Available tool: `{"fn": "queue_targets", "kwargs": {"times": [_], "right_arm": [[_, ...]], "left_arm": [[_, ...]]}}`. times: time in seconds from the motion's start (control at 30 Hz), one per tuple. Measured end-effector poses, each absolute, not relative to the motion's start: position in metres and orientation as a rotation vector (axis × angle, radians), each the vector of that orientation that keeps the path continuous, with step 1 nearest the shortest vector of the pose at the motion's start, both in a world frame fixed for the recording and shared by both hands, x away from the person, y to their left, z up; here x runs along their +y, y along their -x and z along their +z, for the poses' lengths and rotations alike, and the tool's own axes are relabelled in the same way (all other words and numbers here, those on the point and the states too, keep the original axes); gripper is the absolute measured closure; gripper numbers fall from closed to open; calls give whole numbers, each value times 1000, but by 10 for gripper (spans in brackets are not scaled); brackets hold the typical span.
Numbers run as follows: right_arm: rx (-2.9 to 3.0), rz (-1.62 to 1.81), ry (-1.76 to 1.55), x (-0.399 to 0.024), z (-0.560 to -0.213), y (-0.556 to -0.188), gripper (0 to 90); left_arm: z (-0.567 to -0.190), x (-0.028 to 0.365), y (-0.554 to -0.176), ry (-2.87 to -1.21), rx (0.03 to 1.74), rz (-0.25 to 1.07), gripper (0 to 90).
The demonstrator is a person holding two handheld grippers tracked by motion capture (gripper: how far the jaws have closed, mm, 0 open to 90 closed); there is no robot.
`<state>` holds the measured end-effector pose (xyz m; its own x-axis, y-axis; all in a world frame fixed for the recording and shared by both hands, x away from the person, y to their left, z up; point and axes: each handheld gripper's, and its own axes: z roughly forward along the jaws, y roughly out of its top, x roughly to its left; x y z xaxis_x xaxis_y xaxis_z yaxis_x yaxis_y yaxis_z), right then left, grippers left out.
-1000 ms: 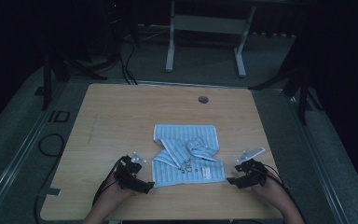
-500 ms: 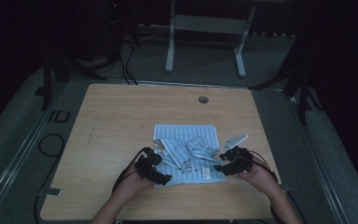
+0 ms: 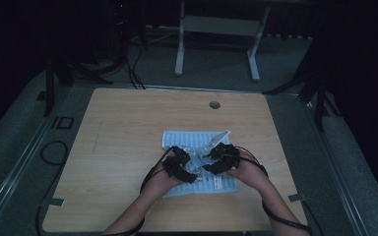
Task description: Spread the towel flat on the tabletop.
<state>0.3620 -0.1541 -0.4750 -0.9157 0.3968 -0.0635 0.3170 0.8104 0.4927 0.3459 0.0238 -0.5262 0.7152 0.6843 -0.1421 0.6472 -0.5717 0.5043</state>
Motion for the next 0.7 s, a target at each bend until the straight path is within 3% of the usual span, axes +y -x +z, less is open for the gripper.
{"fn": "queue_targets", "kwargs": {"times": [0.13, 0.27, 0.3, 0.37, 0.4, 0.5, 0.7], "right_arm": [[2847, 713, -529, -143, -481, -366, 536], [2843, 674, -551, -139, -486, -370, 691], [2843, 665, -559, -140, -487, -371, 748], [2838, 652, -561, -141, -486, -372, 833], [2832, 656, -566, -142, -485, -372, 875], [2826, 669, -577, -144, -482, -372, 882], [2788, 719, -591, -157, -468, -366, 886]], "left_arm": [[-526, 21, -352, -2388, 1015, 128, 404], [-523, 22, -356, -2364, 1020, 139, 482], [-522, 23, -357, -2356, 1017, 135, 564], [-520, 25, -359, -2332, 1021, 123, 631], [-519, 25, -359, -2338, 1014, 130, 739], [-516, 26, -357, -2336, 1002, 151, 844], [-496, 30, -348, -2331, 963, 171, 862]]}}
